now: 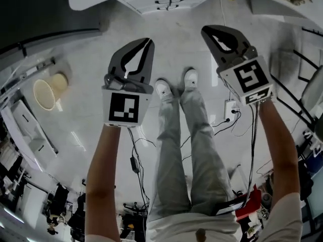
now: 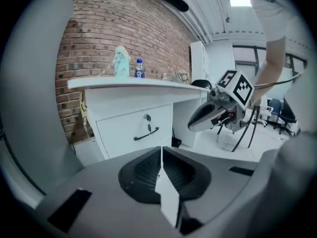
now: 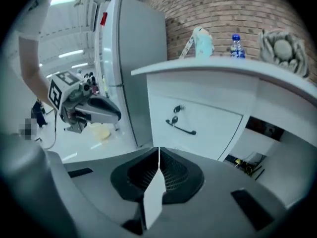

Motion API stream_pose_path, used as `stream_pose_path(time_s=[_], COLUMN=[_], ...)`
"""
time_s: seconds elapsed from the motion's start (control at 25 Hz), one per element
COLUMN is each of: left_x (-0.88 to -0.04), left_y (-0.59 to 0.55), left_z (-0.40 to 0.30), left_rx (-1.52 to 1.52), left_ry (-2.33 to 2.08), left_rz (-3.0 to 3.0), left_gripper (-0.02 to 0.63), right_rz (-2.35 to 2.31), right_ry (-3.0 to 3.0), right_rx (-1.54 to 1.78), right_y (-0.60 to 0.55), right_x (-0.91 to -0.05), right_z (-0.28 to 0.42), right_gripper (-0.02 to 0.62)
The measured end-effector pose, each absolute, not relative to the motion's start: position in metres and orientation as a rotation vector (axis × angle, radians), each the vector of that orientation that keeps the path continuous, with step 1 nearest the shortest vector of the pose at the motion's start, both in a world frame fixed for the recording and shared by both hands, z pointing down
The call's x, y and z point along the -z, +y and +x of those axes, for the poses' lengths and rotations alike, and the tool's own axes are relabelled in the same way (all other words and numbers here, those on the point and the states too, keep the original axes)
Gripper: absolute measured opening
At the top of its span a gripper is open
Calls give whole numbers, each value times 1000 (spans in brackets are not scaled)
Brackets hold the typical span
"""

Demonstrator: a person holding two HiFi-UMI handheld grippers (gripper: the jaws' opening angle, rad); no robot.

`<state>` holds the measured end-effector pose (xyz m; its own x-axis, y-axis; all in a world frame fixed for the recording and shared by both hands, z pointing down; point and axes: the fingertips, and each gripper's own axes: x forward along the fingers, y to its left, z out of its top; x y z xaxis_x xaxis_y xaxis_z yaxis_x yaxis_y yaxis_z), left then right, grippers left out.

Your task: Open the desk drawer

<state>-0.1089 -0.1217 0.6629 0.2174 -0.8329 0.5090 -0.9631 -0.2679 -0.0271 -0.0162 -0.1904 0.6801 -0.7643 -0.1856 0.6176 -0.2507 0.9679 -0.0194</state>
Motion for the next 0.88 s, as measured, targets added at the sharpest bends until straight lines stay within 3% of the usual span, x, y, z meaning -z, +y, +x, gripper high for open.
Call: stream_pose_path(time_s=[0.44, 0.52, 0.6, 0.68, 0.88], left_x=[-805, -829, -848, -863, -890], left_y=[-183, -194, -205, -215, -241], left_z=[-98, -98, -102, -107, -108], left_rx=[-1117, -1217, -1343, -1478, -1807], left_ry=[-1569, -1506, -1453, -1429, -1338], left_rz=[2300, 2308, 2324, 2340, 2371], left_gripper=[14, 122, 132, 132, 132], right_rz=[139, 106, 66, 24, -10], right_ry=[-2242, -2198, -2159, -2112, -2007], right_rx=[370, 467, 537, 594, 775], right_y=[-218, -224, -226, -227, -243], right_x=[-823, -841, -856, -871, -898], right_z=[-56, -63, -70, -77, -89], right_gripper=[29, 31, 35, 141, 149])
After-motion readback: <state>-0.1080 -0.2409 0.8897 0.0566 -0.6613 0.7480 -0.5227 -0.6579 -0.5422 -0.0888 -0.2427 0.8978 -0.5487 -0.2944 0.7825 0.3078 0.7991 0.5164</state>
